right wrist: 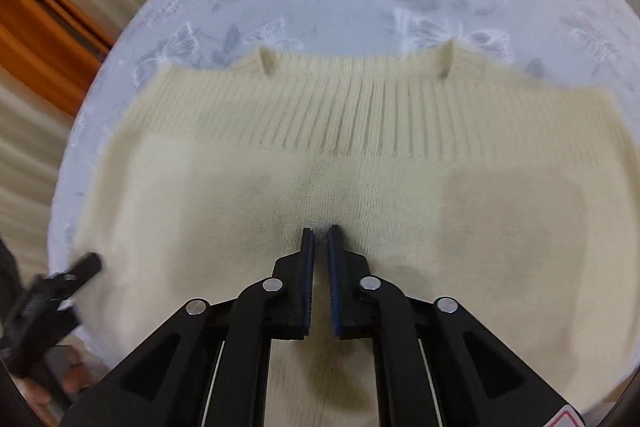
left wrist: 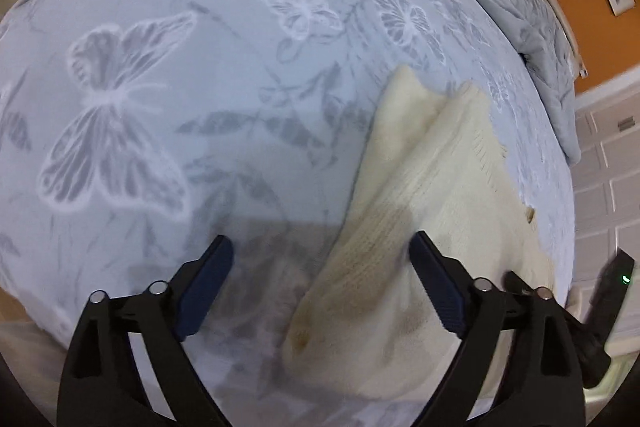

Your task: Fold small clothes

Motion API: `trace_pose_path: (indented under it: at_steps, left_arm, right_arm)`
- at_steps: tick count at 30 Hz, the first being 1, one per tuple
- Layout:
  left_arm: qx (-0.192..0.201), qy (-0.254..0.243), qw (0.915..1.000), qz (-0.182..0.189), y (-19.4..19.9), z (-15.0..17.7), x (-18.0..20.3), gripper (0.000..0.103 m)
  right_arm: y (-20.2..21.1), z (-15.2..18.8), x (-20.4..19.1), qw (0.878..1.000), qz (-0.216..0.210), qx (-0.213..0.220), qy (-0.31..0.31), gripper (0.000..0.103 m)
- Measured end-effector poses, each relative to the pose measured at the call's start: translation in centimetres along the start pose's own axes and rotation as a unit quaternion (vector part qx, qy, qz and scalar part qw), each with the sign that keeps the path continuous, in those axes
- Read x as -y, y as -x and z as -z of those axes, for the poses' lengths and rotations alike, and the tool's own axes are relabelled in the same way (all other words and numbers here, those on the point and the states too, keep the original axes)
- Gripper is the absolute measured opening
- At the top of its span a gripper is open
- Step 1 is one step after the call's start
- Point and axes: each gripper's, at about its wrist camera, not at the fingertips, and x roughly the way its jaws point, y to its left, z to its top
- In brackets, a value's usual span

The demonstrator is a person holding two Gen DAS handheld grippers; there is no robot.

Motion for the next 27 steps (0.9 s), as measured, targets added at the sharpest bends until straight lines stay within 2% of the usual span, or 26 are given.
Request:
trace_pose_path:
  at_steps: [2,4,5,8,10,13,15,16,18,19,21,23,25,27]
  left_arm:
    - [-0.005,-0.026,0.9997,0.0,-0.6,-0.3,0.8,0.084]
    - [-0.014,-0.042,0.9985,0.031,-0.8,-0.4,1.4,0.049]
    - [-0.02,-0.037,0.9976,0.055,-0.7,-0.5,1.5,0.039]
    - [-0.014,-0.014,0.9972,0.073,-0.1,-0.8,1.3,0.023]
    - [0.0,-0.025,0.9972,0.071,0.9,-0.6,2.0,0.014]
    - [0.036,-0.057,0.9962,0.056,3.8,0.0,5.1,0.011]
    - [0.059,-0.08,0.9926,0.07,6.0,0.4,8.8,0.011]
    - [0.066,-0.107,0.9882,0.087,7.4,1.0,11.7,0.01]
    - [0.081,-0.166,0.9786,0.09,9.0,2.4,16.9,0.01]
    - [0.084,-0.212,0.9688,0.097,9.6,3.9,20.7,0.01]
    - [0.073,-0.26,0.9571,0.106,9.0,6.4,25.6,0.01]
    - [0.047,-0.292,0.9499,0.103,7.0,9.0,29.3,0.01]
    - [0.016,-0.329,0.94,0.089,4.1,12.5,32.7,0.01]
    - [-0.015,-0.357,0.9314,0.07,0.7,16.0,34.6,0.012]
  right_arm:
    - [0.3,0.3,0.2,1.0,-0.001,0.009,0.007,0.003]
    - [0.4,0.3,0.7,1.0,-0.009,0.008,0.008,0.003]
    - [0.3,0.3,0.9,1.0,-0.013,0.008,0.011,0.003]
    - [0.4,0.6,1.1,1.0,-0.024,0.009,0.005,0.002]
    - [0.6,0.9,1.2,1.0,-0.024,0.013,0.007,0.003]
    - [0.3,0.4,0.2,0.999,-0.031,0.016,0.0,0.002]
    - [1.8,0.2,0.7,0.999,-0.043,0.017,-0.02,0.003]
    - [3.0,0.4,1.3,0.998,-0.051,0.027,-0.028,0.005]
    - [6.7,1.0,3.3,0.995,-0.062,0.062,-0.039,0.008]
    - [9.4,1.7,5.7,0.993,-0.06,0.084,-0.056,0.009]
    - [12.0,2.9,9.6,0.989,-0.055,0.104,-0.091,0.012]
    - [13.9,4.5,13.6,0.984,-0.037,0.118,-0.126,0.013]
    - [15.1,6.0,16.6,0.98,-0.024,0.128,-0.151,0.016]
    - [15.7,7.7,19.8,0.974,-0.025,0.128,-0.184,0.017]
